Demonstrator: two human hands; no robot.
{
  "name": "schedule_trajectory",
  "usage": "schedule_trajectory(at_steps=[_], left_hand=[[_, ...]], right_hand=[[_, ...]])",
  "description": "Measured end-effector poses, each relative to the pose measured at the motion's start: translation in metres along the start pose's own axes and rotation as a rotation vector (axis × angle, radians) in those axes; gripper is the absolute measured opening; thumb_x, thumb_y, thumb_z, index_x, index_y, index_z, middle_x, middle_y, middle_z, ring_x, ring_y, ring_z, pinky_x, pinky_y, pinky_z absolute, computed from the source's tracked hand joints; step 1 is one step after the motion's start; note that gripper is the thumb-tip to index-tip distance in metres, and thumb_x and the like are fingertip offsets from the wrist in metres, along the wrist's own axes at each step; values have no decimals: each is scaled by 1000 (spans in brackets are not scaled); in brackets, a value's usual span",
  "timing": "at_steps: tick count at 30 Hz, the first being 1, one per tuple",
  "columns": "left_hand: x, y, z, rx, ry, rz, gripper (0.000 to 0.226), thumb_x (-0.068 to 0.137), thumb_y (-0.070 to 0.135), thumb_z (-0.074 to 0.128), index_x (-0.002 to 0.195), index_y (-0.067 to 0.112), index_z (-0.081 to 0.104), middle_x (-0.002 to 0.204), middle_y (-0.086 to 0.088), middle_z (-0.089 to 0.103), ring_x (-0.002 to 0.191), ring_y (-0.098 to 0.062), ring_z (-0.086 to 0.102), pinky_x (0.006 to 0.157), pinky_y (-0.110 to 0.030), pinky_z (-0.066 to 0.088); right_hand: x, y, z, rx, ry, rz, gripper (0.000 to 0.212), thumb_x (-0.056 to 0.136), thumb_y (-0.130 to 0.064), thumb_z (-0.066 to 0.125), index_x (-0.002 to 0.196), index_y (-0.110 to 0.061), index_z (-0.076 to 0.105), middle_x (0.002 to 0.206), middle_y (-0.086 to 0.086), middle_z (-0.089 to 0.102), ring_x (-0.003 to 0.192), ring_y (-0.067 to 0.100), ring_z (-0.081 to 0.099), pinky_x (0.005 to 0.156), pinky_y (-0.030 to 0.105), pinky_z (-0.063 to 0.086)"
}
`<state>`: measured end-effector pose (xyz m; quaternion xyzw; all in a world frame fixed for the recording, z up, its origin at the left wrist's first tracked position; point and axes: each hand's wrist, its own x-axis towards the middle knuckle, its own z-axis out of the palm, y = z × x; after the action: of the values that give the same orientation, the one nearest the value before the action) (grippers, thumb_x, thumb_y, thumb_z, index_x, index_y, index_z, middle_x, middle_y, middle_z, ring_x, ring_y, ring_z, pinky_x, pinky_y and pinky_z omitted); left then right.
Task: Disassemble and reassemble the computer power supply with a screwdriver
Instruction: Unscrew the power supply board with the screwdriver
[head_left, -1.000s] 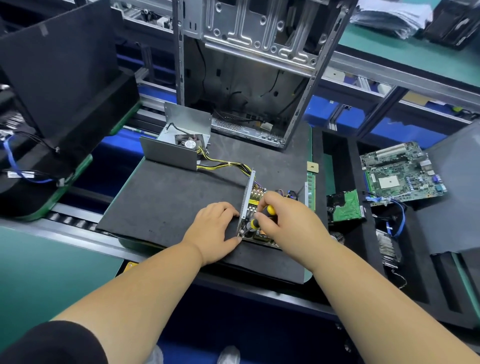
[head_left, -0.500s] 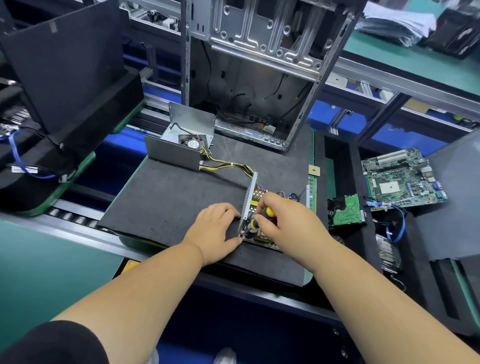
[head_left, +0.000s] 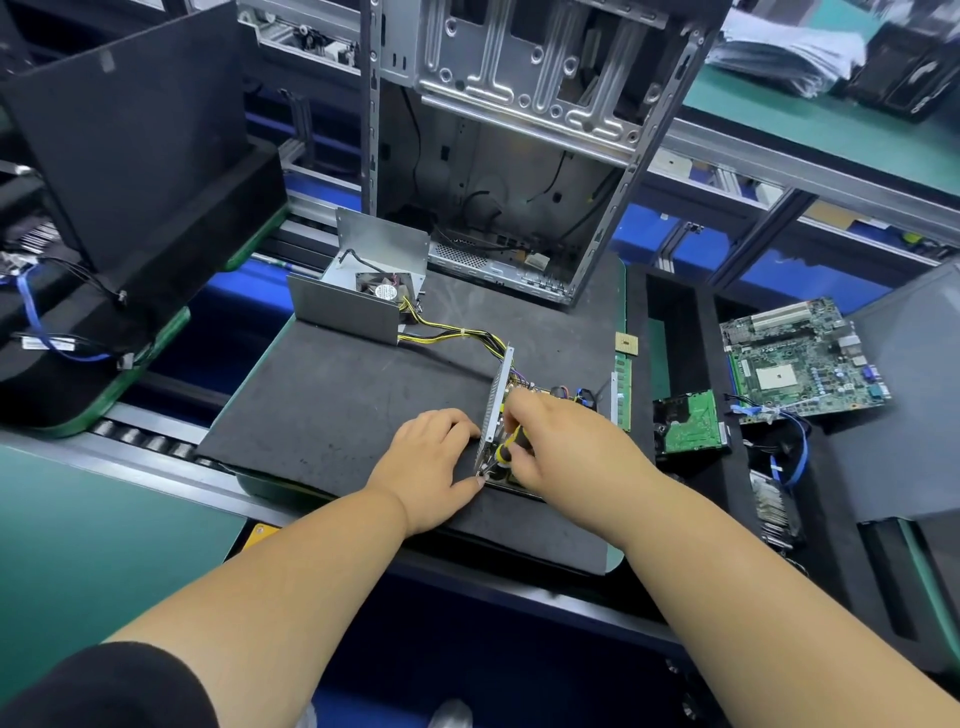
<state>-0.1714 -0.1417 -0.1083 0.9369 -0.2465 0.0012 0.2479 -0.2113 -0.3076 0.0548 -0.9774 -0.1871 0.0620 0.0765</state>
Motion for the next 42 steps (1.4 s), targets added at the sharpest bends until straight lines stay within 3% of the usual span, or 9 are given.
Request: schedule_trajectory(at_steps=[4, 10, 16, 20, 23, 27, 30, 35, 42], left_hand=[[0, 1, 0, 3, 5, -3, 58, 79, 61, 43, 126, 27, 50, 127, 12, 43, 120, -13, 40, 103, -30, 31], [0, -1, 2, 12, -15, -15, 63, 78, 63, 39, 132, 30, 46, 129, 15, 40, 122, -11, 38, 106, -28, 28], [1, -3, 3, 6, -11, -4, 59, 82, 58, 49, 133, 28, 46, 131, 14, 40, 124, -11, 36, 108, -29, 27], [2, -2, 2, -10, -14, -7, 57, 83, 58, 50, 131, 28, 45, 130, 16, 38, 124, -10, 34, 107, -27, 25], [2, -3, 2, -20, -20, -8, 56, 83, 59, 51, 131, 30, 45, 131, 16, 37, 125, -10, 33, 109, -27, 23], [1, -3, 3, -11, -22, -9, 57, 83, 59, 50, 132, 30, 45, 131, 16, 37, 126, -10, 33, 109, -27, 23], [1, -3, 2, -9, -24, -8, 57, 83, 58, 51, 132, 30, 45, 130, 15, 37, 125, -10, 33, 108, -28, 24], [1, -3, 2, -34, -18, -9, 56, 82, 57, 52, 129, 28, 46, 128, 14, 39, 123, -12, 36, 107, -30, 27], [3, -3, 0, -37, -38, -19, 56, 81, 60, 50, 129, 31, 45, 128, 16, 38, 119, -11, 37, 106, -30, 29]], right_hand=[[10, -4, -3, -88, -78, 5, 12, 97, -20, 49, 94, -19, 38, 98, 1, 55, 79, 24, 46, 61, 34, 32], [31, -4, -5, -279, -103, 170, 26, 99, -42, 44, 92, -17, 45, 65, -3, 38, 67, 26, 47, 47, 28, 25], [31, -12, 1, -415, -26, 237, 29, 102, -40, 35, 85, -20, 46, 59, -3, 36, 47, 17, 30, 45, 24, 19], [29, -12, -4, -262, 15, 142, 18, 99, -33, 39, 105, -16, 39, 79, -2, 43, 66, 26, 42, 55, 34, 29], [28, -5, -12, -117, -75, 70, 14, 97, -23, 47, 99, -17, 34, 101, 5, 51, 83, 26, 45, 69, 38, 37], [37, -1, -20, -152, -199, 146, 28, 94, -39, 59, 99, -15, 46, 90, 3, 56, 82, 26, 54, 63, 35, 43], [43, -3, -17, -332, -193, 190, 37, 98, -49, 45, 83, -16, 46, 67, -2, 43, 66, 24, 47, 48, 28, 27], [36, -3, -6, -385, -99, 313, 57, 103, -54, 20, 61, -20, 40, 60, -2, 43, 50, 14, 36, 47, 24, 25], [29, 7, -25, 3, -185, 221, 20, 92, -32, 53, 96, -18, 40, 83, -3, 51, 71, 21, 50, 53, 32, 32]])
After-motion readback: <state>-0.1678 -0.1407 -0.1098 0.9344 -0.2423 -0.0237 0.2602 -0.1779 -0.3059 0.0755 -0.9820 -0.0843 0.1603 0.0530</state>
